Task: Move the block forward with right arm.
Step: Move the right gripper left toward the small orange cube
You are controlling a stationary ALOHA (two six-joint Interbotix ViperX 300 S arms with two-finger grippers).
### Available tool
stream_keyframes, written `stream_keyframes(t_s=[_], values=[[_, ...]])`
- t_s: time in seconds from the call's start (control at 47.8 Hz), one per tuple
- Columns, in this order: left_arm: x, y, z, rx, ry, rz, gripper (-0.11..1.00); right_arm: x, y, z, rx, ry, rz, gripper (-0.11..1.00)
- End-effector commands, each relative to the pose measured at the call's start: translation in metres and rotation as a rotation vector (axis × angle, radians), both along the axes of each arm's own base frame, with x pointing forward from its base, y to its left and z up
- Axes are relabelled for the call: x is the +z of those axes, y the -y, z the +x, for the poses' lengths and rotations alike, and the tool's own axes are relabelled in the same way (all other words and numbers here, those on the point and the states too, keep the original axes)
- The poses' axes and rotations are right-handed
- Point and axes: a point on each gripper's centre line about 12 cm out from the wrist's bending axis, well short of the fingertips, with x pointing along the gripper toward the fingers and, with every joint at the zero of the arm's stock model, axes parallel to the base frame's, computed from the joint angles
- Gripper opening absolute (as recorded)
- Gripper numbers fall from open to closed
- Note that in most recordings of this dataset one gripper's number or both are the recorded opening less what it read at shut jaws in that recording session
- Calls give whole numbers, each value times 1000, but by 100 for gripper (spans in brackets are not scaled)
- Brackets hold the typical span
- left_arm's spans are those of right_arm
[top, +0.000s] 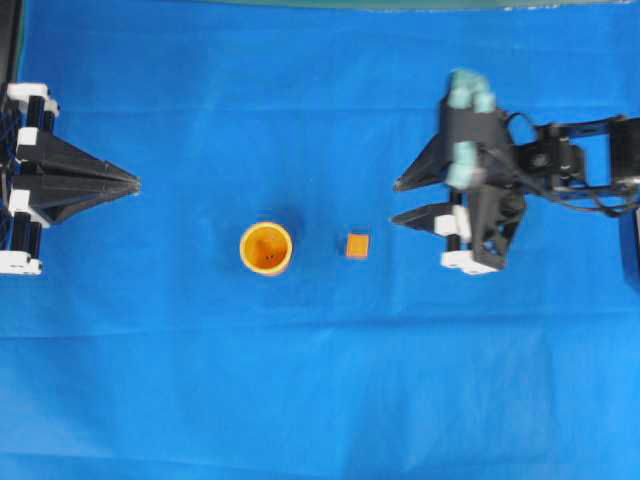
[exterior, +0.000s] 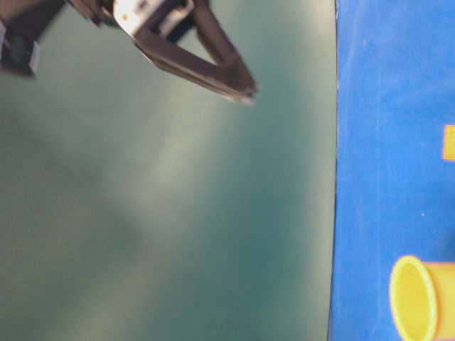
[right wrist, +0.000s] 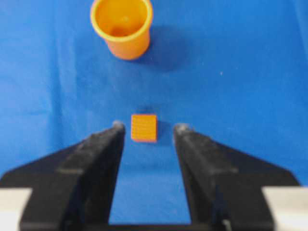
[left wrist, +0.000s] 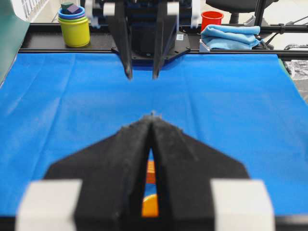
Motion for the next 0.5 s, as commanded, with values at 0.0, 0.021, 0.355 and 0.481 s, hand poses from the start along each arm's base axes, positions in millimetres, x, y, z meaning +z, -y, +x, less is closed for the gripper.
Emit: stream_keyframes(t_s=[0.0, 0.021, 0.355, 0.481], values=[[12, 0, 2, 0, 31, 3, 0, 7, 2, 13, -4, -5, 2, 52], [12, 0, 2, 0, 29, 3, 0, 6, 2, 15, -4, -14, 2, 52], [13, 0, 2, 0, 32, 3, 0, -40, -1, 42, 14, -146, -2, 54], [13, 0, 2, 0, 32, 3, 0, -55, -2, 46, 16, -183, -1, 54]])
